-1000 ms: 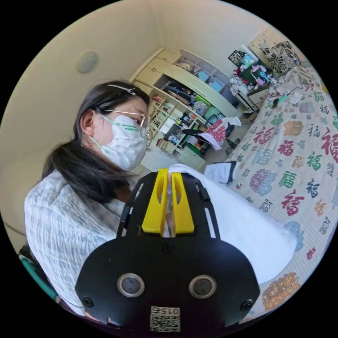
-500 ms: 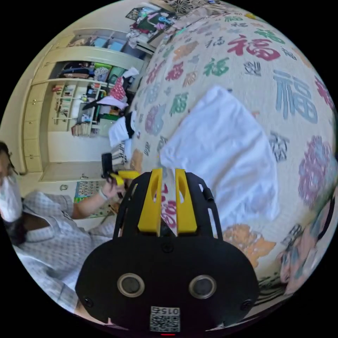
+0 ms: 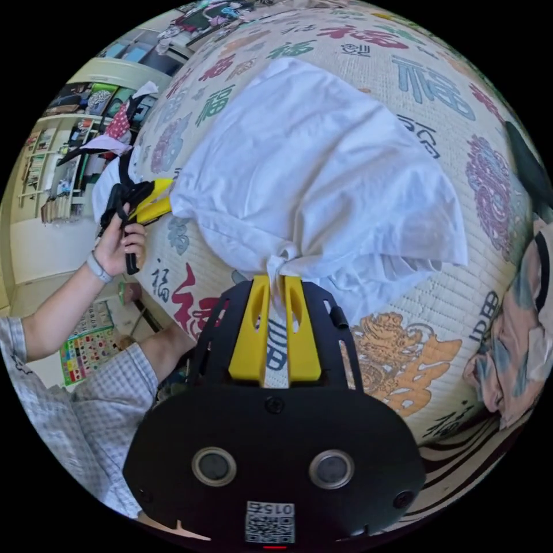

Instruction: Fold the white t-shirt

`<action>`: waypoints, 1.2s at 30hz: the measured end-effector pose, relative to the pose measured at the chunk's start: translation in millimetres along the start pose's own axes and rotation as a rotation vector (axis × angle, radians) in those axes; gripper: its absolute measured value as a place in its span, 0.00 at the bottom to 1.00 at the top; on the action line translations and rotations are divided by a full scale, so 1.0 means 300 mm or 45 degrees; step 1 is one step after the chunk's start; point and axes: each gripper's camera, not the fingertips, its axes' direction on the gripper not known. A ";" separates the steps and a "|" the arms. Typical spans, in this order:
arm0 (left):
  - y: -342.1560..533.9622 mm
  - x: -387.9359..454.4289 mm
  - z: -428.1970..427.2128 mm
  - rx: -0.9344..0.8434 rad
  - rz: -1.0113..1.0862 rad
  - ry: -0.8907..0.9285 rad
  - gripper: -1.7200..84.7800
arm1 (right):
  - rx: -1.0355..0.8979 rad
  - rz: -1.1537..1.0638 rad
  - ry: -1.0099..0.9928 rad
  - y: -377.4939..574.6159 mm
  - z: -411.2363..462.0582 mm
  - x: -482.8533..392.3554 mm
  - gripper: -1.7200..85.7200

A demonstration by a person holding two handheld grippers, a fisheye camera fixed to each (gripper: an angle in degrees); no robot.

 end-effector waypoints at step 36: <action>0.157 0.024 0.543 -0.101 -0.086 0.150 0.17 | 0.488 0.644 -0.784 0.302 -0.085 0.885 0.10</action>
